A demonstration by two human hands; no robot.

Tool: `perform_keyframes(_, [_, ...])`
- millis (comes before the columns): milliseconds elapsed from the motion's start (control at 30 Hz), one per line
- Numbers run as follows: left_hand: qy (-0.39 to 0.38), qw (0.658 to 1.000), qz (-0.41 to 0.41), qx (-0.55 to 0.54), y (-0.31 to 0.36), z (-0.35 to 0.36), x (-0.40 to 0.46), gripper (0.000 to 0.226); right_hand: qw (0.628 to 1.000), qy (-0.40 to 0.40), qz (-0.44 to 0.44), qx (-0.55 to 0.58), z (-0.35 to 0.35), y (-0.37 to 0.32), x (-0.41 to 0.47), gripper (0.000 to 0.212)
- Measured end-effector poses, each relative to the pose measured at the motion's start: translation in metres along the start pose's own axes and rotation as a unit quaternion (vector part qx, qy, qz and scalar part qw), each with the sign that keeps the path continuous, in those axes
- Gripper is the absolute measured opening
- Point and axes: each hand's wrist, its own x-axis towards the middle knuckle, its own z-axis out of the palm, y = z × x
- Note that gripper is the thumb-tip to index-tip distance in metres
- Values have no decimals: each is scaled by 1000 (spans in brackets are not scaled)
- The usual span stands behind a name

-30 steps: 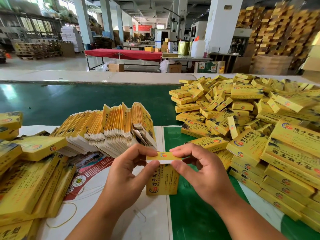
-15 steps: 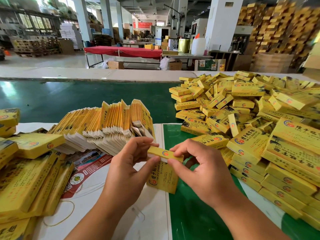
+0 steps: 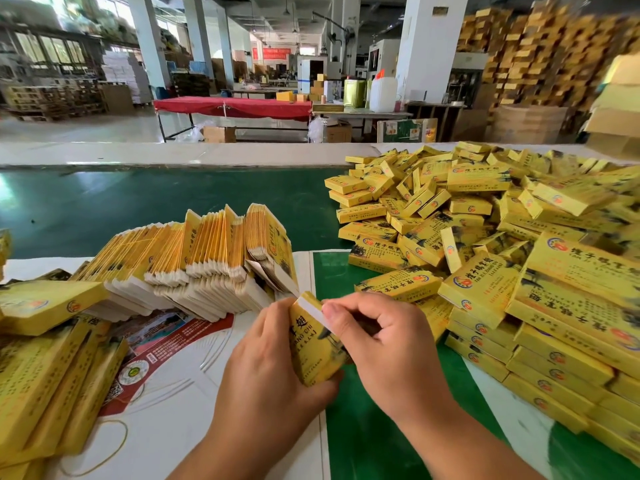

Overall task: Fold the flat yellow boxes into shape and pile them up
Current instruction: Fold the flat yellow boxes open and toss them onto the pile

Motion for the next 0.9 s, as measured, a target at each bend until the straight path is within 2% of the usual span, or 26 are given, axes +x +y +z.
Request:
perform_keyframes(167, [-15, 1000, 0, 17, 2, -3, -1, 75, 999, 28, -16, -5, -3, 3, 1, 26])
perform_keyframes(300, [-19, 999, -7, 24, 4, -4, -2, 75, 1000, 21, -18, -9, -4, 3, 2, 25])
perform_keyframes(533, [-12, 998, -3, 55, 3, 2, -5, 76, 990, -32, -77, -115, -6, -3, 3, 31])
perform_keyframes(733, [13, 1000, -24, 7, 1, 1, -4, 70, 967, -54, -164, -190, 1, -15, -2, 28])
perform_keyframes(900, [36, 996, 1, -79, 4, 0, -1, 100, 977, -25, -157, -144, 5, -8, -2, 27])
